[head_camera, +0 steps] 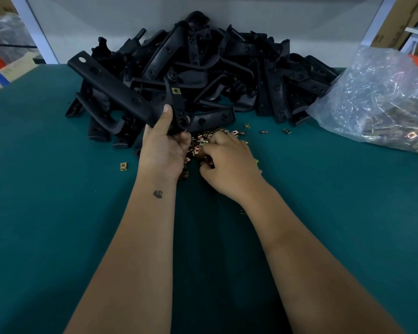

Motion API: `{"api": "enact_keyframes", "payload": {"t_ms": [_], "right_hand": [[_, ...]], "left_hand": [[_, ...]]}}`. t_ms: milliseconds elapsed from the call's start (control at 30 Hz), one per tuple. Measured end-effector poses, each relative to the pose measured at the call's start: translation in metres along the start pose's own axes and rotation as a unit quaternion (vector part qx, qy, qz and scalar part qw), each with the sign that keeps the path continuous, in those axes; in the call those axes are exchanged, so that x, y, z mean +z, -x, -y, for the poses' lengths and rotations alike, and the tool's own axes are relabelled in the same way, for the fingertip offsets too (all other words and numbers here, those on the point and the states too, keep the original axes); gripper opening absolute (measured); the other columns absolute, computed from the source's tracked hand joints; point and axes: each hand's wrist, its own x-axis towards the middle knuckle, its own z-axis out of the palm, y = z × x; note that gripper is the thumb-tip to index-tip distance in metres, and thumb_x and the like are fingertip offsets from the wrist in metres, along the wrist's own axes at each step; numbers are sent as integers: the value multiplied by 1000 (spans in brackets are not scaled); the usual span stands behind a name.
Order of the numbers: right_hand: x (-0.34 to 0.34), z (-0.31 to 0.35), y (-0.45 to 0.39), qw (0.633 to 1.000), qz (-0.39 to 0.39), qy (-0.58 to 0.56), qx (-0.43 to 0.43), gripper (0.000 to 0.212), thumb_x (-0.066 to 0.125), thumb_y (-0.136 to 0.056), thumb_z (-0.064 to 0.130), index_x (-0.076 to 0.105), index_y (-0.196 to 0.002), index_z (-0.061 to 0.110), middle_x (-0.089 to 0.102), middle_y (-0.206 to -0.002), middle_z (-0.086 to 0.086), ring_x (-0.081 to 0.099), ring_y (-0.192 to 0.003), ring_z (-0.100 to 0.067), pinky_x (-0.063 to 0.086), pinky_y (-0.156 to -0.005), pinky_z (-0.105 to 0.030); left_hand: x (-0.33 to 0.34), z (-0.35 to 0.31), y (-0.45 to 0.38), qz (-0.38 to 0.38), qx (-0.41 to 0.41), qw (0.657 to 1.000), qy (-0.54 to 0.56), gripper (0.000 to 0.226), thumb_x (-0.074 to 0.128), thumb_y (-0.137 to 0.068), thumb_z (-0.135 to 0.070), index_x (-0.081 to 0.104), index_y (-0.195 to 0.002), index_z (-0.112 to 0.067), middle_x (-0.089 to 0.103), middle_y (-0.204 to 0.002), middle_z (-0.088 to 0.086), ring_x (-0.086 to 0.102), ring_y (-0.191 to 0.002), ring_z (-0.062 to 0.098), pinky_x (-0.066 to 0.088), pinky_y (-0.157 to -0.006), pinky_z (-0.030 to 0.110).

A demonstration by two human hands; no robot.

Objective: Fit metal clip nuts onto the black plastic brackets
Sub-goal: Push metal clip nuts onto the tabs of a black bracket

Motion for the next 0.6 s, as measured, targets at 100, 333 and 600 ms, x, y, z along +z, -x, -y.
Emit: {"api": "enact_keyframes", "payload": {"t_ms": [100, 333, 600], "right_hand": [[-2, -5, 0, 999, 1, -22, 30, 21, 57, -88, 20, 67, -103, 10, 53, -109, -4, 44, -108, -23, 35, -90, -33], [-6, -14, -2, 991, -18, -106, 76, 10, 59, -86, 5, 68, -91, 6, 50, -90, 0, 47, -97, -23, 28, -74, -22], [-11, -20, -3, 939, -107, -288, 155, 19, 64, -87, 2, 65, -90, 21, 60, -91, 4, 55, -81, -6, 42, -69, -10]], "left_hand": [[1, 1, 1, 4, -7, 1000, -10, 18, 60, -99, -19, 57, -115, -14, 66, -91, 2, 59, -65, 9, 44, -49, 16], [2, 7, 3, 14, -26, 999, -25, 19, 62, -98, -19, 56, -116, -16, 66, -95, 3, 60, -66, 11, 45, -50, 18], [7, 17, 6, 52, -46, 996, -53, 5, 62, -97, -18, 62, -102, -19, 71, -84, -3, 61, -63, 7, 46, -50, 17]]}}
